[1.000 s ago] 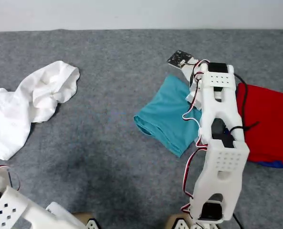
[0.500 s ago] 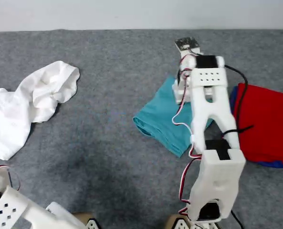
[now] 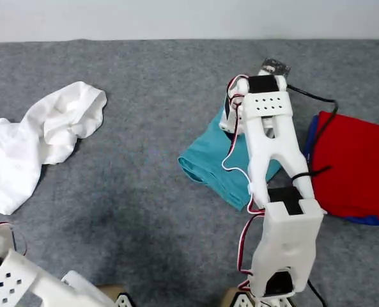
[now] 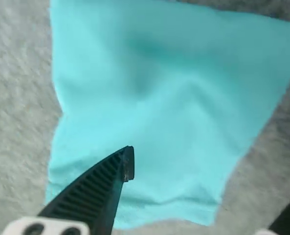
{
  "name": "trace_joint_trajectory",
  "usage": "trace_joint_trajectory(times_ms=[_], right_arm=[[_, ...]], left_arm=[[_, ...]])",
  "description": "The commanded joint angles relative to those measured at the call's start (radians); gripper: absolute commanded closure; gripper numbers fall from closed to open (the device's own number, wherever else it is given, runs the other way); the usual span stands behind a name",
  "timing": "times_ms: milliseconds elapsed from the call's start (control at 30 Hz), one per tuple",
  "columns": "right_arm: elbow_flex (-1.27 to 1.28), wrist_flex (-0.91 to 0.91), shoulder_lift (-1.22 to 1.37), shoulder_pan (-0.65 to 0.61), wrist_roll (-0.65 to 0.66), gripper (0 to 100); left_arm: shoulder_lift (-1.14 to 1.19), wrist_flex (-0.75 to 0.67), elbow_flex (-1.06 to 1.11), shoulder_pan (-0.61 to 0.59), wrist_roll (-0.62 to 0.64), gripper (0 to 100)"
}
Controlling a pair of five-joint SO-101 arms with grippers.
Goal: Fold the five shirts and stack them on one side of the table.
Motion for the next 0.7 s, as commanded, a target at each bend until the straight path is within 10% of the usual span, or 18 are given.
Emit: trace_joint_trajectory(times_ms=[0,667], right_arm=[[-0.008,-0.050,0.024,-0.021,-0.063,52.0],[-0.014,-0.211,0.332,-0.033,-0.173,53.1]], left_arm=[[-0.012,0.008,-0.028,-0.003,-0.012,99],[-0.012,0.008,-0.028,-0.005,-0.058,99]])
